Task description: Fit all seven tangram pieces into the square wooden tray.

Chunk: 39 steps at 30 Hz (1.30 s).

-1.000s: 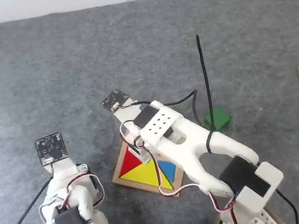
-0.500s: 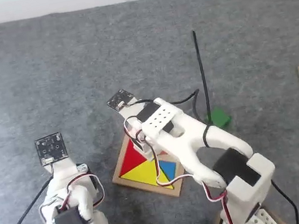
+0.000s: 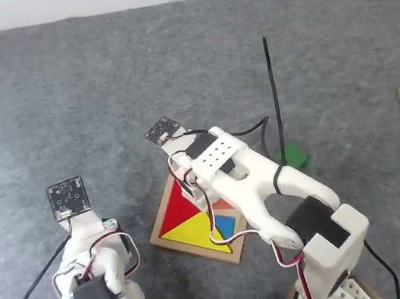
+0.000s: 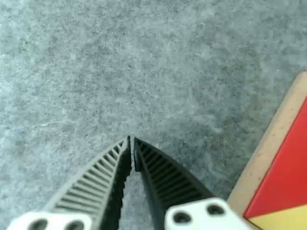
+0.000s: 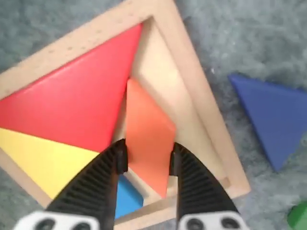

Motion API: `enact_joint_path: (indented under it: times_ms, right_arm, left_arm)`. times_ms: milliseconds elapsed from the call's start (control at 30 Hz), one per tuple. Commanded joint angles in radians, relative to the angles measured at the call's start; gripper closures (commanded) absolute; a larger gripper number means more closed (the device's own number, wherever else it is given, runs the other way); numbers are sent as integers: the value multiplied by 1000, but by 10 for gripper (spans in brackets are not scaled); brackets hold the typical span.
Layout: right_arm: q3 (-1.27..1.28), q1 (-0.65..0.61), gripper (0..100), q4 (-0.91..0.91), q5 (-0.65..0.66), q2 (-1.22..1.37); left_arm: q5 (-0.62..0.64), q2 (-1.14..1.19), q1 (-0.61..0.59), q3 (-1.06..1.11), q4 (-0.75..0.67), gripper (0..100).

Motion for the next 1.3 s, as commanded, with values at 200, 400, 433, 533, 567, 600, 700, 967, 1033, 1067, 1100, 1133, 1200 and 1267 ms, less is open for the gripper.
enact_joint_path:
  times_ms: [200, 400, 433, 533, 567, 600, 700, 967, 1033, 1067, 1100, 1133, 1200, 1267]
  right_arm:
    - [-12, 2, 983, 113, 107, -251]
    - [-12, 56, 983, 102, 262, -260]
    - [-12, 68, 983, 101, 276, -263]
    - [-18, 88, 983, 101, 310, -265]
    - [-18, 88, 981, 101, 331, -265]
    - [-17, 88, 980, 101, 359, -265]
    - [-8, 108, 979, 53, 473, -252]
    - [31, 142, 978, -133, 621, -125]
    - [31, 139, 978, -139, 638, -97]
    - [31, 137, 978, -139, 638, -88]
    - [31, 137, 978, -140, 638, -81]
    - [31, 139, 978, -140, 638, -74]
    - [29, 143, 978, -153, 638, -73]
    - [31, 143, 968, -160, 640, -68]
  left_arm:
    - [-5, -18, 0, -7, 8, 987]
    - [-5, -18, 0, -7, 8, 987]
    - [-5, -18, 0, -7, 8, 987]
    - [-5, -18, 0, -7, 8, 987]
    - [-5, -18, 0, -7, 8, 987]
    - [-5, -18, 0, -7, 8, 987]
    - [-5, -18, 0, -7, 8, 987]
    - [-5, -18, 0, -7, 8, 987]
    - [-5, -18, 0, -7, 8, 987]
    - [-5, -18, 0, -7, 8, 987]
    - [-5, -18, 0, -7, 8, 987]
    - [-5, -18, 0, -7, 8, 987]
    - [-5, -18, 0, -7, 8, 987]
    - [-5, -18, 0, -7, 8, 987]
